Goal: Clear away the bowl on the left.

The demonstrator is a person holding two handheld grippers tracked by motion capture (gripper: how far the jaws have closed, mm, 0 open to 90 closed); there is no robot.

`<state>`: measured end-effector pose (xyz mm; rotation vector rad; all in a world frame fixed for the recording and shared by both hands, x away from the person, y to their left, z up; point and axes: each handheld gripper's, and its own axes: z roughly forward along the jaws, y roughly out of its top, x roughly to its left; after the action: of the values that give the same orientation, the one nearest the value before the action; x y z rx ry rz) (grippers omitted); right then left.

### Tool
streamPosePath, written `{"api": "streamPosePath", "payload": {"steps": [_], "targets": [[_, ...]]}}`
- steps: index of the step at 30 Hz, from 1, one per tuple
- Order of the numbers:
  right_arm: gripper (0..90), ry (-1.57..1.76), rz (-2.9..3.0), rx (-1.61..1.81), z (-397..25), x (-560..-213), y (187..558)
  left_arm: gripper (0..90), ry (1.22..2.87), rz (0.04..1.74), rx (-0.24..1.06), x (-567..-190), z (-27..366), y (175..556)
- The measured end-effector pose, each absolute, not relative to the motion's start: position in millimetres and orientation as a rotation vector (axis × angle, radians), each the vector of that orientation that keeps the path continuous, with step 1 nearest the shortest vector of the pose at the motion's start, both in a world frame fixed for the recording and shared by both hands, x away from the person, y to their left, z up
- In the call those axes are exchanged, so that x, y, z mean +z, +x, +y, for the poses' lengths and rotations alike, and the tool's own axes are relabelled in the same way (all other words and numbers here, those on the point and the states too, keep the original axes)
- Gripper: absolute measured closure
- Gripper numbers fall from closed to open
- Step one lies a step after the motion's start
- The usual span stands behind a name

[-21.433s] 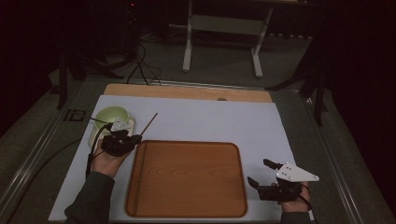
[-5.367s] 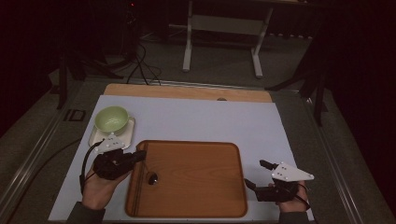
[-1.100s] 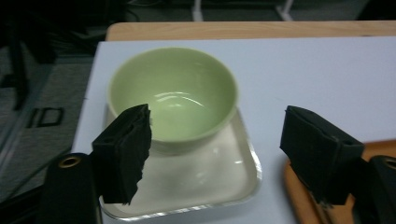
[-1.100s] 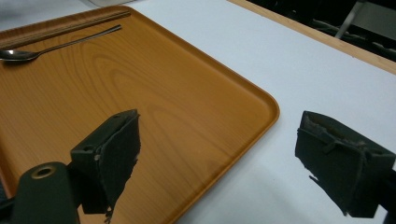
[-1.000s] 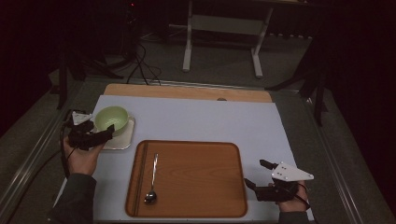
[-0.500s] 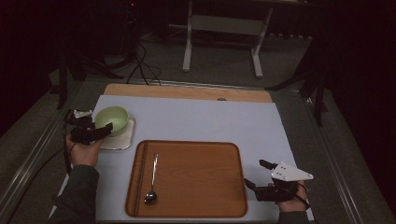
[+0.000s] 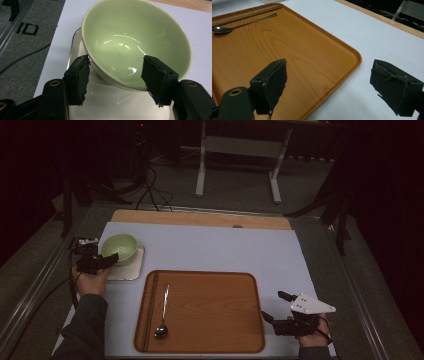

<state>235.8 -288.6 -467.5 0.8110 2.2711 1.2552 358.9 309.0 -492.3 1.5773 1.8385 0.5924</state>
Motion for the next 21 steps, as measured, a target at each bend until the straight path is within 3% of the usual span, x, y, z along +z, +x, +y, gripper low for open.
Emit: {"api": "streamPosePath", "payload": {"steps": [6,21], "targets": [[13.5,0.811,2.271,1.256,-289,-467,236,43.5,1.542,1.865,0.558,-495,313,362],[13.5,0.816,2.266,1.257,-290,-467,235,67.8,1.517,1.904,0.452,-504,323,366]]}}
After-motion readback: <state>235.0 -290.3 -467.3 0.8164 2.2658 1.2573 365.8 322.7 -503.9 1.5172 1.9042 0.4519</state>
